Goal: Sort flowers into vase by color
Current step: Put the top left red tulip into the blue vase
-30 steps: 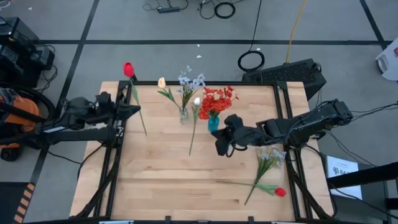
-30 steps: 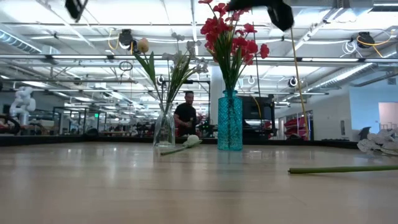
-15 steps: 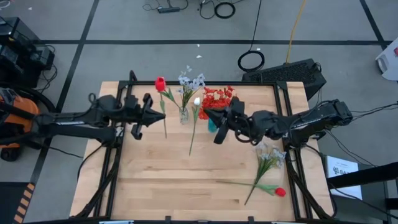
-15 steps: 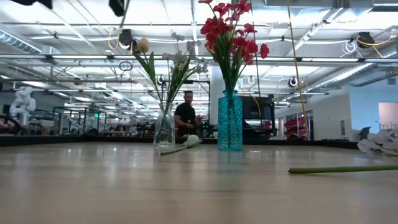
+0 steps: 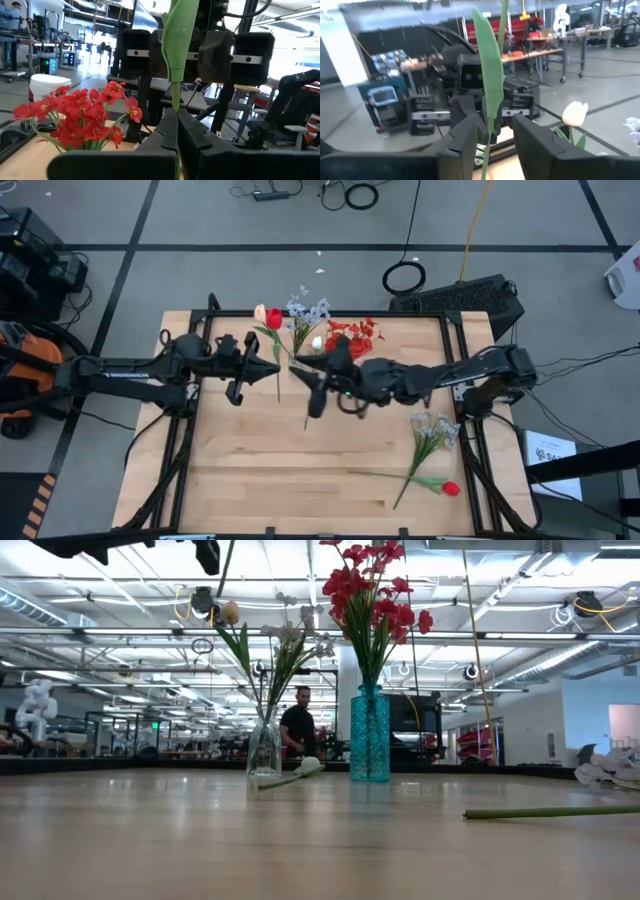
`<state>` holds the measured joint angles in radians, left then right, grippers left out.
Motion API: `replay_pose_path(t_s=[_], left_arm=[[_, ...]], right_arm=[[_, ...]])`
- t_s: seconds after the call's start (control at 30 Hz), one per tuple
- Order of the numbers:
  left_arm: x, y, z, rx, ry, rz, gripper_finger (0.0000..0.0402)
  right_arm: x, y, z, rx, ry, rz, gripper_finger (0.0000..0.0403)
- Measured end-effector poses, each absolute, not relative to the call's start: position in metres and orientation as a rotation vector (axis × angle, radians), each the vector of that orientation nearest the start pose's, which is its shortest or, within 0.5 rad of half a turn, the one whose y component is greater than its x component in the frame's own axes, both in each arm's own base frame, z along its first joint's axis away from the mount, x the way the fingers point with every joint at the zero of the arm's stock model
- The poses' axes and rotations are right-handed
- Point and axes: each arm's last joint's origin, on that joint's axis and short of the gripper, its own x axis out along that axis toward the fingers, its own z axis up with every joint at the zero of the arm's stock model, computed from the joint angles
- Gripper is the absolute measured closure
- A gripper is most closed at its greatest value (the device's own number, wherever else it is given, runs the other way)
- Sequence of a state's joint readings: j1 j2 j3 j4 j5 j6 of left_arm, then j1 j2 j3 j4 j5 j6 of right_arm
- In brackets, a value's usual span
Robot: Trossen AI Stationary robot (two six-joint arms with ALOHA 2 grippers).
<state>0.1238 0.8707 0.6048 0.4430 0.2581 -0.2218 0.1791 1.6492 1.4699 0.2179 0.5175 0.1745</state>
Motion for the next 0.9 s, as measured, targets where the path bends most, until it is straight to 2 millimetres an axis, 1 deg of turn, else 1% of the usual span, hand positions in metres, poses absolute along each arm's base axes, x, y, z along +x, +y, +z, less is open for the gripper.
replay_pose_path(t_s=[0.17,0.3,0.43,0.53,0.67,0.9], left_arm=[[0.196,0.017,0.315,-0.188,-0.155,-0.152,0.0402],[0.196,0.017,0.315,-0.188,-0.152,-0.152,0.0402],[0.196,0.017,0.315,-0.188,-0.153,-0.152,0.0402],[0.196,0.017,0.315,-0.189,-0.152,-0.152,0.0402],[0.196,0.017,0.315,-0.189,-0.152,-0.152,0.0402],[0.196,0.017,0.315,-0.189,-0.150,-0.154,0.0400]], right_arm=[[0.403,0.049,0.395,0.158,0.008,-0.365,0.0259],[0.418,0.048,0.395,0.137,0.081,-0.339,0.0255],[0.425,0.047,0.398,0.134,0.095,-0.335,0.0258],[0.426,0.046,0.400,0.135,0.092,-0.337,0.0264],[0.426,0.046,0.399,0.132,0.101,-0.338,0.0292],[0.425,0.045,0.399,0.125,0.113,-0.344,0.0387]])
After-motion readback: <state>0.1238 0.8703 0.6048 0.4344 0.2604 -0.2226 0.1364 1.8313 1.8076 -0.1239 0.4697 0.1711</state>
